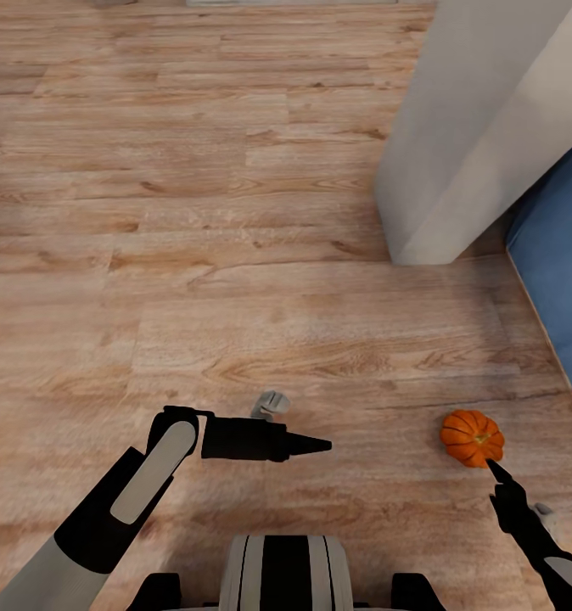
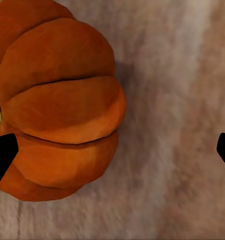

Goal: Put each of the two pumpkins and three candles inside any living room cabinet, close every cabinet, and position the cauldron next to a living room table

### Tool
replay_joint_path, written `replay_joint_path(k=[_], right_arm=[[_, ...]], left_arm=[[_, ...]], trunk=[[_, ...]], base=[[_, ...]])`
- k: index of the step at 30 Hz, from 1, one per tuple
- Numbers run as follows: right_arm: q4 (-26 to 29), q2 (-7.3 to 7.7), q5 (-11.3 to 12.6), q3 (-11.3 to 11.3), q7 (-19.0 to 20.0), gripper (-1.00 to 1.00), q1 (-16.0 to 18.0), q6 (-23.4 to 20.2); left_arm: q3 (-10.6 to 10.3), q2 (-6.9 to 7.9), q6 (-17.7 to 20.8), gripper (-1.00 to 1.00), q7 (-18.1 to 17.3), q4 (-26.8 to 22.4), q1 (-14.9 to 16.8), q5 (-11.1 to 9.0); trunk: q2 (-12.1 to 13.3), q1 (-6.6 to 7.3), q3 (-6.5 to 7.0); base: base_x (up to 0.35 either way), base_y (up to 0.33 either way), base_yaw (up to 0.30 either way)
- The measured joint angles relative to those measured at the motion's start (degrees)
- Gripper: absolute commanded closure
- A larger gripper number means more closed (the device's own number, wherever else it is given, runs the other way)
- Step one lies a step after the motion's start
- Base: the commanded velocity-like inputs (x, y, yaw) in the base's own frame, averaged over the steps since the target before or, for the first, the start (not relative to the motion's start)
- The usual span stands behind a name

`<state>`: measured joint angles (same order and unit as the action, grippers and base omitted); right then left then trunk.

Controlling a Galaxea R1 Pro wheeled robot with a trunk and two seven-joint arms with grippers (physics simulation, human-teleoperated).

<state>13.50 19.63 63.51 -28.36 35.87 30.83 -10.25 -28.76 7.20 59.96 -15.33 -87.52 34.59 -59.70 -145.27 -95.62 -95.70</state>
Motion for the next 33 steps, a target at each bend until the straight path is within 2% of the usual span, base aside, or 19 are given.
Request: replay_joint_path(k=[15, 33], right_arm=[[0.6, 0.04, 0.1, 1.0, 0.0, -1.0, 0.0, -0.1], [0.6, 0.05, 0.1, 1.2, 0.0, -1.0, 0.0, -0.1]], left_arm=[[-0.1, -0.02, 0.0, -1.0, 0.1, 0.0, 0.0, 0.1], [-0.1, -0.02, 0.0, -1.0, 0.3, 0.1, 0.0, 0.1]], trunk=[[0.0, 0.0, 0.0], [0.0, 0.0, 0.0]], base=[[0.066, 0.0, 0.0], [0.025, 0.0, 0.0]])
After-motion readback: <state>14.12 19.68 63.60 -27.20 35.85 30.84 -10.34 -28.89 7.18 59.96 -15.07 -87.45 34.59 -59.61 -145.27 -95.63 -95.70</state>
